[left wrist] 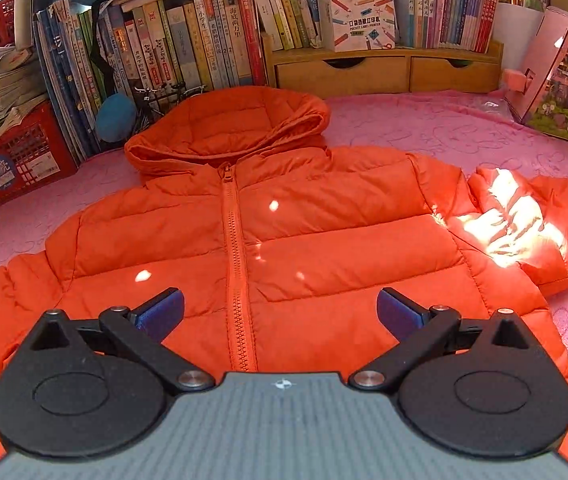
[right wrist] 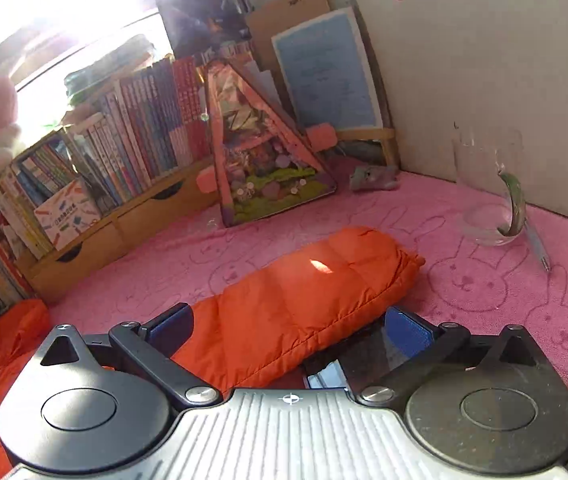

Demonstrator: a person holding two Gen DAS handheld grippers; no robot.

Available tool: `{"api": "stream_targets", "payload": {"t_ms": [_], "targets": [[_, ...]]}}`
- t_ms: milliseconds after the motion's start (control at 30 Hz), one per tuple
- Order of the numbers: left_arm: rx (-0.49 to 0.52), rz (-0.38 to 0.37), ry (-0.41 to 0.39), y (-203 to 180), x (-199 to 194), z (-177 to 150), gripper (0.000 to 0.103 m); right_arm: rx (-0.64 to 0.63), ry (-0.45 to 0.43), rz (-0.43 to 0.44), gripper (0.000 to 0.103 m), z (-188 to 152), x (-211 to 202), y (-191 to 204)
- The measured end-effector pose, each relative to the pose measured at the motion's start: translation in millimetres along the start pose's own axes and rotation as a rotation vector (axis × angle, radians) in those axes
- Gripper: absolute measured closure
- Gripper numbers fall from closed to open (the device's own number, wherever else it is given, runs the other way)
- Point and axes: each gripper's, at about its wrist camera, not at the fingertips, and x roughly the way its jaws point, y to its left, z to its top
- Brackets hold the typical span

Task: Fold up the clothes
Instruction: 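Grasp a sleeve cuff of the orange jacket with the right gripper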

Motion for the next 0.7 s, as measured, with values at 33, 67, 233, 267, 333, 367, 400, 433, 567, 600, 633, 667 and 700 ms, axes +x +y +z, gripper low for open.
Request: {"api": "stream_targets", "payload": {"t_ms": [33, 67, 233, 267, 333, 367, 400, 433, 567, 600, 633, 667, 700], "targets": [[-0.001, 0.008, 0.015, 0, 5, -1, 0.0, 0.03, 0.016, -0.007, 0.0, 6, 11, -7], [-0.002, 0.016, 0.03, 2, 10, -3, 0.0, 0.057, 0.032, -0.017, 0.0, 12, 21, -14], [-0.04, 0.042, 0.064, 27, 17, -15, 0.0, 0.057, 0.094, -0.106, 0.0, 24, 66, -28], [-0.052, 0.051, 0.067, 34, 16, -16, 0.0, 0.049, 0.099, -0.126, 0.0, 26, 74, -29], [-0.075, 0.07, 0.071, 49, 14, -18, 0.0, 0.029, 0.109, -0.169, 0.0, 28, 87, -30], [-0.088, 0.082, 0.069, 58, 11, -19, 0.0, 0.022, 0.119, -0.184, 0.0, 29, 93, -31], [-0.11, 0.087, 0.067, 69, 8, -20, 0.0, 0.018, 0.129, -0.195, 0.0, 30, 99, -31], [-0.132, 0.092, 0.065, 80, 5, -21, 0.0, 0.017, 0.14, -0.196, 0.0, 31, 104, -31], [-0.22, 0.104, 0.07, 114, 1, -37, 0.0, 0.038, 0.156, -0.19, 0.024, 31, 109, -27], [-0.242, 0.107, 0.072, 122, 1, -41, 0.0, 0.045, 0.157, -0.176, 0.031, 32, 106, -21], [-0.264, 0.109, 0.075, 130, 1, -45, 0.0, 0.056, 0.157, -0.152, 0.041, 32, 102, -15], [-0.286, 0.112, 0.077, 138, 0, -50, 0.0, 0.061, 0.157, -0.127, 0.047, 32, 98, -8], [-0.308, 0.115, 0.079, 145, 0, -54, 0.0, 0.057, 0.155, -0.093, 0.05, 33, 92, 5]]}}
